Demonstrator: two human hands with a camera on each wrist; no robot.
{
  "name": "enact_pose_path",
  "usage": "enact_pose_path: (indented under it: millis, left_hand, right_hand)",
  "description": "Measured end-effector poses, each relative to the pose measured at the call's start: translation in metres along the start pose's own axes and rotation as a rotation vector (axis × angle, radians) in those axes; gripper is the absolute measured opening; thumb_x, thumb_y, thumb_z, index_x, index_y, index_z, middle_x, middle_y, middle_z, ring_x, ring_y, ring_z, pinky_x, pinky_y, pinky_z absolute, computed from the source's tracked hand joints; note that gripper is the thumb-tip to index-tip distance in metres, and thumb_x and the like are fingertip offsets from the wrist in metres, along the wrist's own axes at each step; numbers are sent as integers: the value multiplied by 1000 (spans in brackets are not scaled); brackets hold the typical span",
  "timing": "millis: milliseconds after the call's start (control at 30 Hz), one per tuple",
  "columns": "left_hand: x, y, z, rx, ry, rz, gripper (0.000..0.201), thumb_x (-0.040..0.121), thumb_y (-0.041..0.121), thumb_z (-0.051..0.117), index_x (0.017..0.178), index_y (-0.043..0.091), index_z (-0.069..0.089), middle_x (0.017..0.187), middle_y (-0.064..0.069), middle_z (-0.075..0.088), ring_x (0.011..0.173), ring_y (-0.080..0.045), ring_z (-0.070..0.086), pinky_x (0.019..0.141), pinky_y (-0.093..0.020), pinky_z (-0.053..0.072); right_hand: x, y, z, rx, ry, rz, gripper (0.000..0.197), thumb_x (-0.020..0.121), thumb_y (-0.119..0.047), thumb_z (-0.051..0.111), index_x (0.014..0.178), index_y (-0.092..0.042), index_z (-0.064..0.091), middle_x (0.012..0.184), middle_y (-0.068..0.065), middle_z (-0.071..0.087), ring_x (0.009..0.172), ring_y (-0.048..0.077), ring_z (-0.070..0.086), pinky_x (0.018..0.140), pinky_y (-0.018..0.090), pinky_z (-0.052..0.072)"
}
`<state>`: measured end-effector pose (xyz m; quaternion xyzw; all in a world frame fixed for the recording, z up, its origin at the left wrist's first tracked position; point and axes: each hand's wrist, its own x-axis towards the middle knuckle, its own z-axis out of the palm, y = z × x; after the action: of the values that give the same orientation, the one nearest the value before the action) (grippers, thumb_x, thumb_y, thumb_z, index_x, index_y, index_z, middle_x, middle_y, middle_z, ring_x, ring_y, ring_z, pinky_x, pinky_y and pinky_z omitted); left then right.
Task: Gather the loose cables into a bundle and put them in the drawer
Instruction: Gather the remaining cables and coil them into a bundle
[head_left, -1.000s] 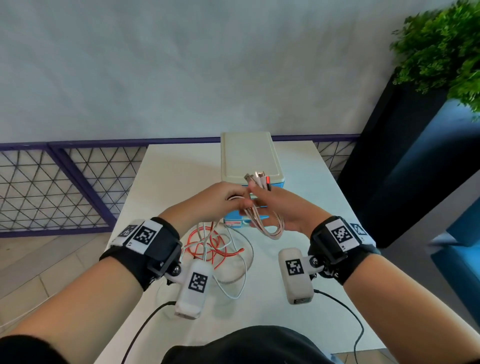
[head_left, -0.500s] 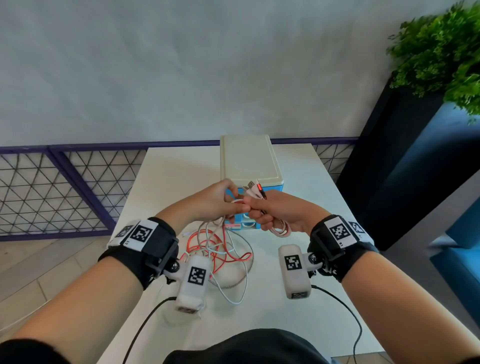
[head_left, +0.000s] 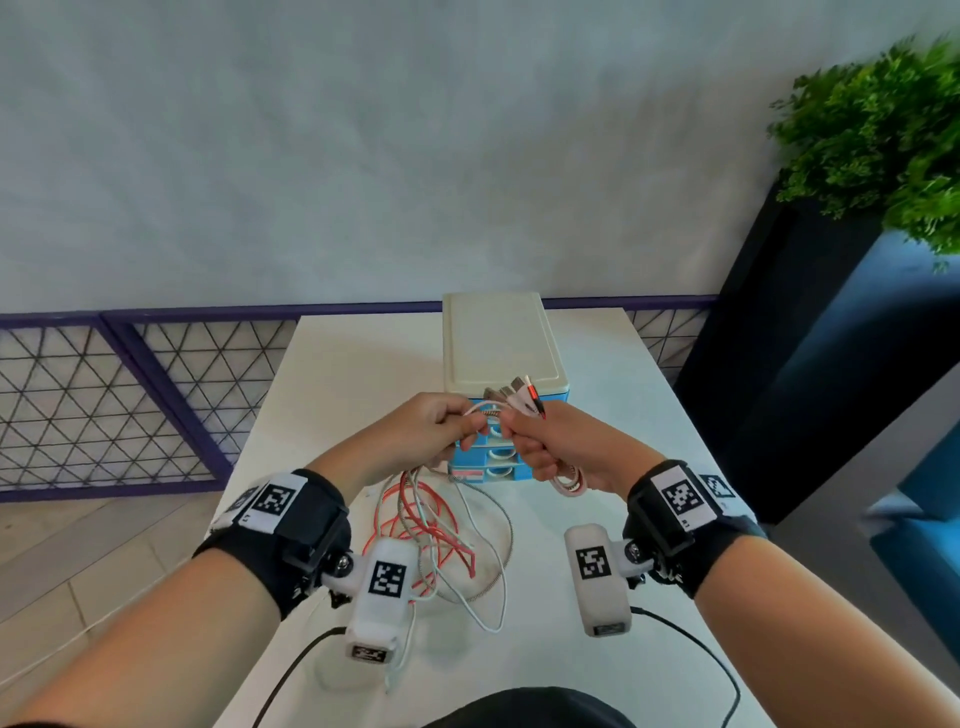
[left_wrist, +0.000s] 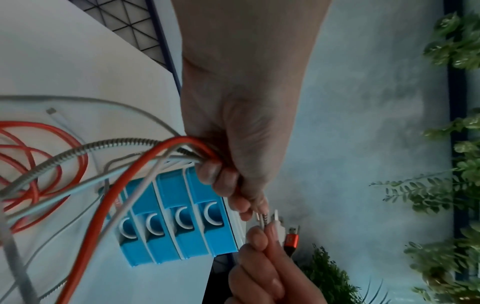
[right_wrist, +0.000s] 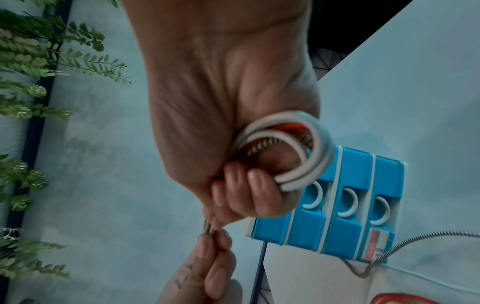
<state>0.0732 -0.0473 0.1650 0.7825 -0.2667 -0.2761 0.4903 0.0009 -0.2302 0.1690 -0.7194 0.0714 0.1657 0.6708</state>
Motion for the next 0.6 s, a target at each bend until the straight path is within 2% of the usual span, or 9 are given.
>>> enact_pose_path:
  millis: [133,233,300,367,433,533,600]
  left_hand:
    - [-4,3,1,-344,-114,-131,37,94,47,43,74,18,55,50,6,31,39,-7,24,39,-16,25]
    - [-4,5,-3,-494,-234,-214,37,96,46,38,77,17,50,51,7,29,41,-7,30,45,-17,32]
    - [-6,6,-6,-585,-338,-235,33,98,39,35,80,15,48,53,6,34,47,-9,40,54,-19,42]
    - [-9,7,-5,-623,-410,-218,32,97,37,33,78,14,45,54,5,39,54,-12,47,71,-24,50]
    - [-11,8,1,-637,-407,-193,33,94,39,34,74,14,42,53,4,42,56,-14,49,80,-27,51]
    - [-10,8,14,-615,-317,-154,39,100,39,29,70,16,41,52,5,36,50,-14,42,95,-36,48]
    - [-8,10,27,-537,-205,-130,40,100,40,28,71,17,41,54,5,33,45,-12,38,87,-35,51]
  right_hand:
    - [6,-7,-8,-123,194,-92,28,100,-29,47,78,-12,52,53,-7,39,41,6,31,43,18,31]
    - [10,-8,-9,-140,245,-125,28,100,-27,47,78,-10,51,55,-4,39,42,7,33,43,19,32]
    - [12,-7,-8,-107,270,-134,28,99,-26,47,77,-10,51,57,-2,39,42,8,33,42,19,31]
    - [13,-7,-7,-53,283,-133,27,99,-25,47,77,-10,50,57,-2,38,42,9,32,42,20,31]
    - [15,-7,-7,39,287,-131,27,100,-24,47,76,-11,49,53,-4,37,42,9,31,41,20,30]
    - [19,-8,-5,183,263,-127,28,100,-28,47,77,-13,48,52,-6,35,43,8,31,44,20,31]
    - [21,-7,-3,286,225,-112,31,100,-35,45,77,-15,45,56,-5,31,45,8,31,45,19,33]
